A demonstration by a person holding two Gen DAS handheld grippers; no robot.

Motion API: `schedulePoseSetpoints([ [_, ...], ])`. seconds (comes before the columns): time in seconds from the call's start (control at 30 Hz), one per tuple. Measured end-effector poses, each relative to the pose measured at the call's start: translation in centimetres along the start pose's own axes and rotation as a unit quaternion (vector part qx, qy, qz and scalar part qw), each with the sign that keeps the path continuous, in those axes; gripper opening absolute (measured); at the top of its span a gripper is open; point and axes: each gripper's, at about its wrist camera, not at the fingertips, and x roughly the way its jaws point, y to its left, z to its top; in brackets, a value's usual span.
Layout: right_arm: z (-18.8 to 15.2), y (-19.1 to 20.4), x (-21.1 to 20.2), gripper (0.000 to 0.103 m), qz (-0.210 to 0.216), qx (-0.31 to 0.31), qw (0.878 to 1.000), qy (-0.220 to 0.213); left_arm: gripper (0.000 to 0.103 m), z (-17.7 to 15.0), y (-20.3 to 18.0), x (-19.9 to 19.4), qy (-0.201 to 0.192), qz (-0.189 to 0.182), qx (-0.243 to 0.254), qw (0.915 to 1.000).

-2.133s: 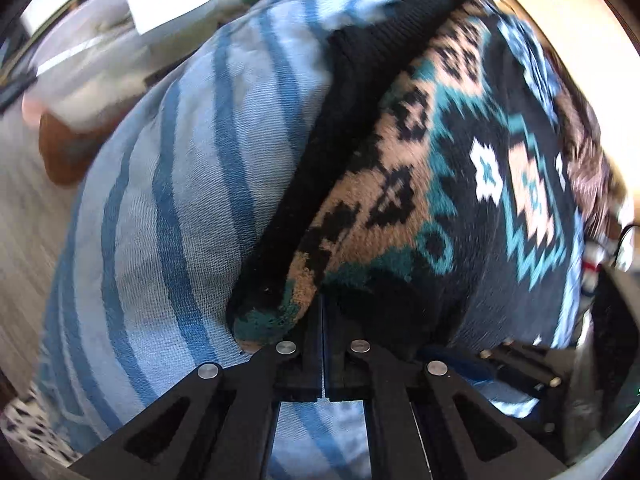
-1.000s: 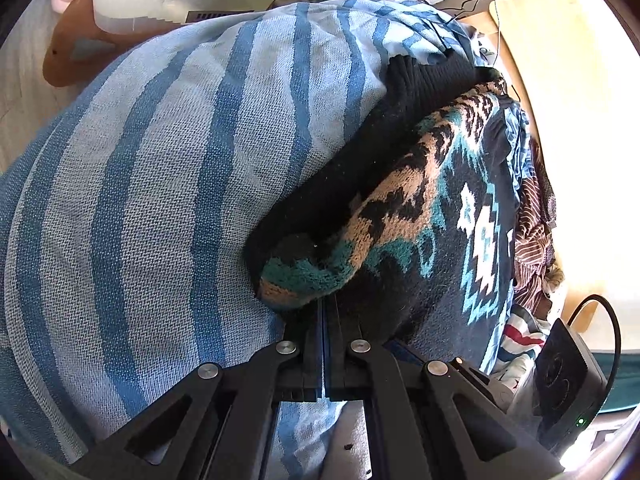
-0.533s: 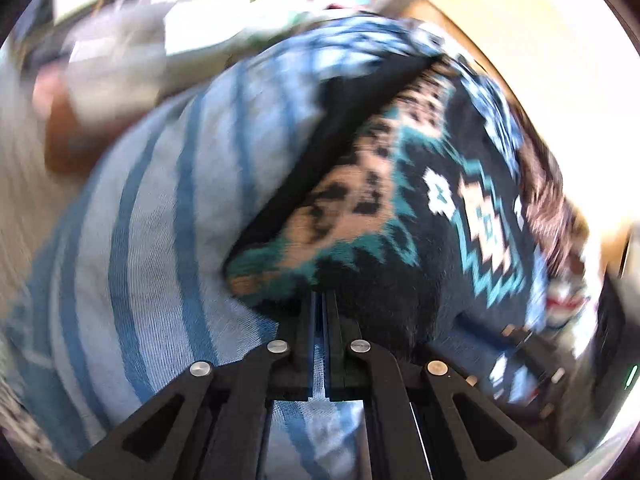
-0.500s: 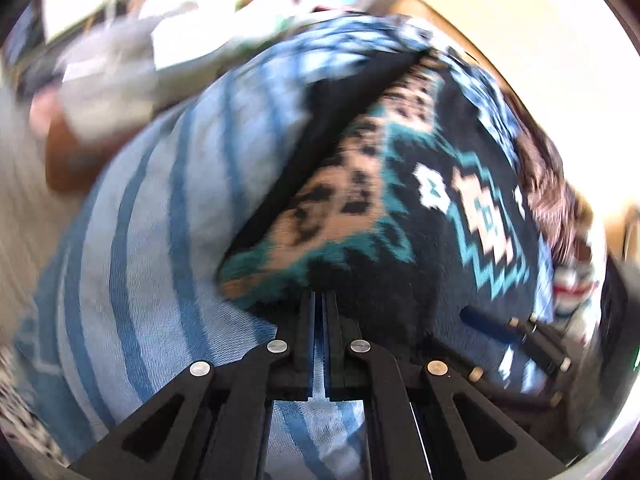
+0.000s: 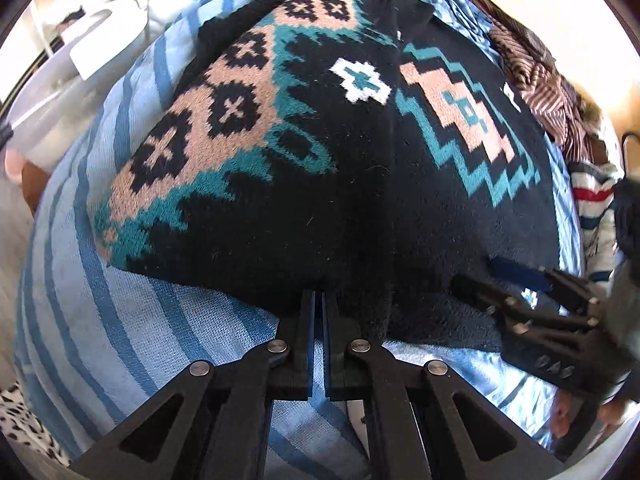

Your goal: Fold clothes

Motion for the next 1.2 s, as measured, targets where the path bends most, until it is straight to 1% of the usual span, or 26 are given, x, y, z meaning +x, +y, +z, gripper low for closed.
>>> schedulePoseSetpoints([
  [0.03,-0.1,0.3,0.1,0.067,-0.006,-0.010,1.000,0.000,0.003,0.0,0.2,0.0,0.002,-0.004,-0.004,1.0000],
  [0.13,-0.4,1.5,0.5,0.078,-0.019,-0.041,0.999,0.003,0.003,0.0,0.8,0.1,0.008,-0.014,-0.016,0.9997],
  [0.17,-0.5,1.9,0.7,0.080,-0.024,-0.050,0.998,0.005,0.003,0.0,0.9,0.1,0.008,-0.015,-0.019,0.9997],
  [0.27,-0.9,2.4,0.9,0.082,-0.036,-0.064,0.997,0.007,0.003,-0.2,0.9,0.0,0.006,-0.016,-0.023,0.9996],
  [0.33,-1.0,2.2,0.6,0.082,-0.029,-0.056,0.998,0.004,0.003,-0.2,0.7,0.1,0.007,-0.010,-0.018,0.9998],
  [0.43,-1.1,1.4,0.0,0.082,-0.020,-0.036,0.999,0.001,0.003,-0.3,0.2,-0.3,0.008,-0.001,-0.008,0.9999],
  [0.57,-1.0,-0.7,-1.3,0.082,-0.020,0.005,1.000,-0.006,0.003,-0.3,-0.1,-1.4,-0.017,0.008,0.009,0.9998],
  [0.7,-1.1,-4.2,-2.8,0.082,-0.013,0.074,0.997,-0.021,0.003,0.2,0.7,-2.0,-0.037,0.021,-0.007,0.9991],
  [0.73,-1.3,-5.2,-3.1,0.084,-0.008,0.096,0.995,-0.022,0.003,0.4,0.9,-1.8,-0.034,0.021,-0.014,0.9991],
  [0.8,-1.8,-7.0,-2.8,0.085,0.019,0.141,0.990,-0.008,0.003,0.5,1.5,-1.3,-0.019,0.015,-0.031,0.9992],
  [0.83,-2.2,-7.6,-2.3,0.085,0.030,0.156,0.987,0.004,0.003,0.5,1.8,-0.9,-0.012,0.010,-0.041,0.9990],
  [0.9,-2.9,-7.9,-1.4,0.086,0.035,0.163,0.986,0.019,0.003,0.5,2.3,0.2,0.009,0.003,-0.065,0.9979],
  [0.93,-3.2,-7.9,-1.0,0.089,0.036,0.163,0.986,0.025,0.003,0.3,2.5,0.6,0.015,-0.001,-0.074,0.9972],
  [0.97,-3.2,-7.4,-0.9,0.094,0.027,0.153,0.988,0.027,0.003,0.2,2.7,0.8,0.015,-0.006,-0.084,0.9963],
  [1.1,-3.4,-5.3,-0.4,0.103,-0.007,0.110,0.993,0.034,0.003,0.2,3.6,0.5,0.017,-0.031,-0.118,0.9924],
  [1.2,-3.9,-4.4,-0.5,0.103,-0.029,0.090,0.995,0.036,0.003,0.2,4.1,-0.1,0.007,-0.051,-0.133,0.9898],
])
